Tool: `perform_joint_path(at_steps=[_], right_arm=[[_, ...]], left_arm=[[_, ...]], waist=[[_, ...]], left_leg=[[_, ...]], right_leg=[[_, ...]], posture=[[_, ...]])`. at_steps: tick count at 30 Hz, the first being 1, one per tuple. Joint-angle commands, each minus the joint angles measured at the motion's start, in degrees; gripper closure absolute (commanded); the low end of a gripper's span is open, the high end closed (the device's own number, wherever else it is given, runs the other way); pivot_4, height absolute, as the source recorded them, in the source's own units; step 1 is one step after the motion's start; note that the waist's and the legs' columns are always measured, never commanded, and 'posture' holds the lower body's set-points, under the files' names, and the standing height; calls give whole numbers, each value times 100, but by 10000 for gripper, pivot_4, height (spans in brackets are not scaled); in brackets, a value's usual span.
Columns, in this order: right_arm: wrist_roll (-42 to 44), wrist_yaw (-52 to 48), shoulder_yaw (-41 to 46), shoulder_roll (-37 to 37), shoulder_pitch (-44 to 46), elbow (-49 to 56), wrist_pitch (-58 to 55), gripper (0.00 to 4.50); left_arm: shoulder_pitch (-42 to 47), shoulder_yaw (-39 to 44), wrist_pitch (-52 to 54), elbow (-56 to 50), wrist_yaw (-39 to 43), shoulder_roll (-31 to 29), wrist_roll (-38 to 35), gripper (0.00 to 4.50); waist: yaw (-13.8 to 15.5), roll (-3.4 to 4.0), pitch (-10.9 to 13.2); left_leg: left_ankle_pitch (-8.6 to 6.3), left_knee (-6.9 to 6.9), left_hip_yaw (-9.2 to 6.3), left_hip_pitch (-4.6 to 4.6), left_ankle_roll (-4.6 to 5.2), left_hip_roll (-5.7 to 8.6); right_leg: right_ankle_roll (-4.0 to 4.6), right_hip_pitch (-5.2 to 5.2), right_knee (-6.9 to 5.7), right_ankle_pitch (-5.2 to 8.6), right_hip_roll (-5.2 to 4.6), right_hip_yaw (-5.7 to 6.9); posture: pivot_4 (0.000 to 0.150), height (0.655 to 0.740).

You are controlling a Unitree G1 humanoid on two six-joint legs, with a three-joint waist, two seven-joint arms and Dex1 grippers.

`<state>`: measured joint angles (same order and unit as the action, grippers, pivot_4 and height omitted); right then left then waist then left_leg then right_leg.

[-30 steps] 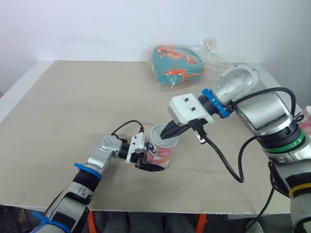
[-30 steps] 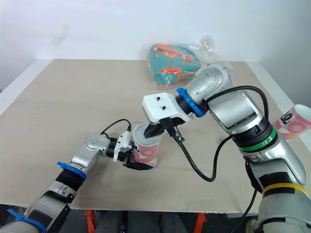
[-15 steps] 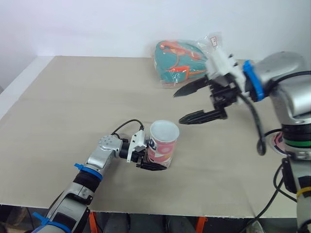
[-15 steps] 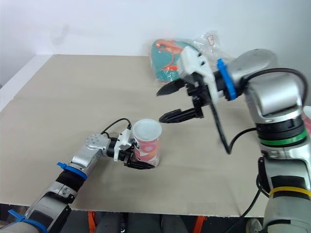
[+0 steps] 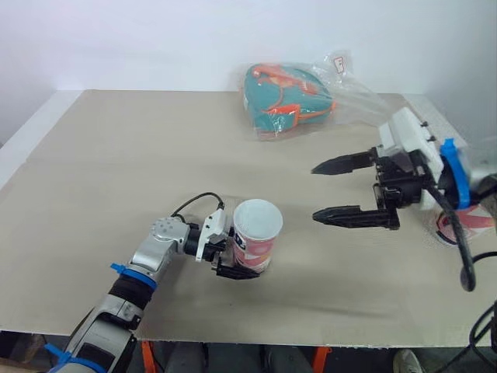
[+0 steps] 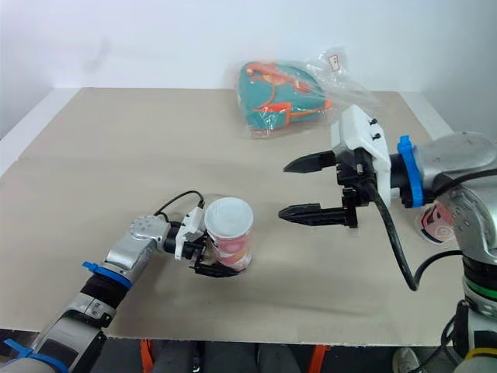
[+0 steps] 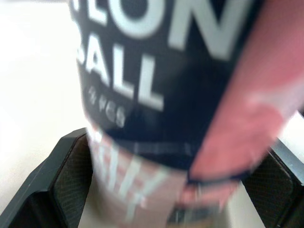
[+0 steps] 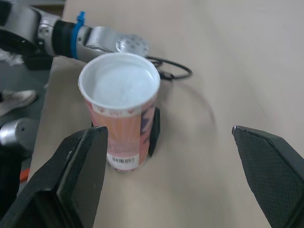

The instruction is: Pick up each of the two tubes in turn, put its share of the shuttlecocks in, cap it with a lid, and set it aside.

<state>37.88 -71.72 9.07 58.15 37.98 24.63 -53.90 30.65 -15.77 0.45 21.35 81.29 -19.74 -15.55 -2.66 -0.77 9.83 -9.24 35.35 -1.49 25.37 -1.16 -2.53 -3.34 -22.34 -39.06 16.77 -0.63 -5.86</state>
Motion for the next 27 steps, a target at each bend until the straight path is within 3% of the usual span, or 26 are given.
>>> perform_joint_path(at_steps=[1,10,15,17,22,27], right_arm=[[314,262,380,142,-55,275,-104,0],[687,720,867,429,-905,639,-280,0],[498,971,678,334,-1857,881,-20,0],[159,1133,376,190,-2264,884,325,0],[330,1463,1,-740,-2511,356,471,0],[-148,1396,-812,-1023,-2395,54,837,0]], left_arm=[[-103,128,66,-118,100,-180,-87,1447],[-324,467,260,-183,159,-1176,-41,1447],[-607,901,676,-689,238,-1628,-487,1447],[-778,1244,955,-1141,292,-1726,-991,1447],[-1114,1888,2224,-2483,10,-1907,-2197,1447],[-1351,2070,2663,-3251,-83,-2249,-2512,1447]], waist=[[-4,0,0],[-7,0,0],[-9,0,1],[-6,-5,4],[-6,-42,26],[-5,-46,32]], left_leg=[[0,0,3,-2,0,-2],[0,-1,3,-7,0,-22],[0,-4,11,-11,0,-29],[0,-4,17,-10,0,-29],[-1,0,20,-6,-2,-35],[-1,3,25,-8,-2,-31]], right_leg=[[-2,-1,0,0,1,0],[-6,-1,0,6,18,0],[-3,-3,0,8,19,-1],[-4,-6,-1,8,18,-5],[-8,-6,0,5,19,-6],[-13,-5,0,3,21,-14]], posture=[[1500,7387],[1500,7387],[1500,7387],[1500,7387],[1500,7387],[1500,7387]])
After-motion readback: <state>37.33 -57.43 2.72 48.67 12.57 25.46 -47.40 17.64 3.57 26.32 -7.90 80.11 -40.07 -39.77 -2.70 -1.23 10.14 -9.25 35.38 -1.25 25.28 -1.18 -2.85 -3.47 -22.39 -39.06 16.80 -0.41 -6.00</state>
